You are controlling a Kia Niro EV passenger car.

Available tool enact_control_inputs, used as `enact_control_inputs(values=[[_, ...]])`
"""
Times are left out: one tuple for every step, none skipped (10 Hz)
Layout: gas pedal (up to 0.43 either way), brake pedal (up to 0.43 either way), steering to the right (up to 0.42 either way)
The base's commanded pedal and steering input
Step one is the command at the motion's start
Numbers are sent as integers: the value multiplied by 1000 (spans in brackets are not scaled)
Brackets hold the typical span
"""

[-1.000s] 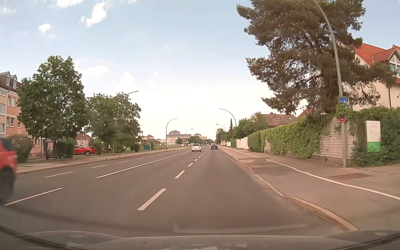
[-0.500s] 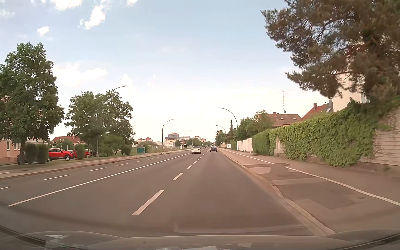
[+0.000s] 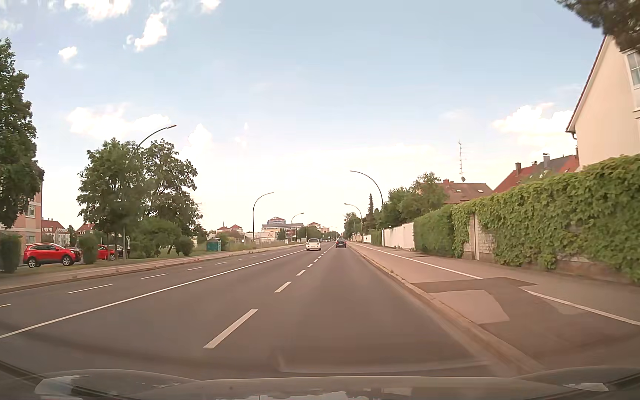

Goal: Follow the waypoints while adhering to traffic rules and regulations

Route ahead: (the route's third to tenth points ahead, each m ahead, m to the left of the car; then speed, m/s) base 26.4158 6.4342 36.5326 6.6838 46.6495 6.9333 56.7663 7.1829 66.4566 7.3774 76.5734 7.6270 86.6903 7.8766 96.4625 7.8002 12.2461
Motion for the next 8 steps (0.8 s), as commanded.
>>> enact_control_inputs(values=[[98, 18, -6], [98, 24, -5], [98, 18, -4], [98, 18, -3], [98, 24, -2], [98, 18, -2], [98, 18, -2], [98, 18, -2]])
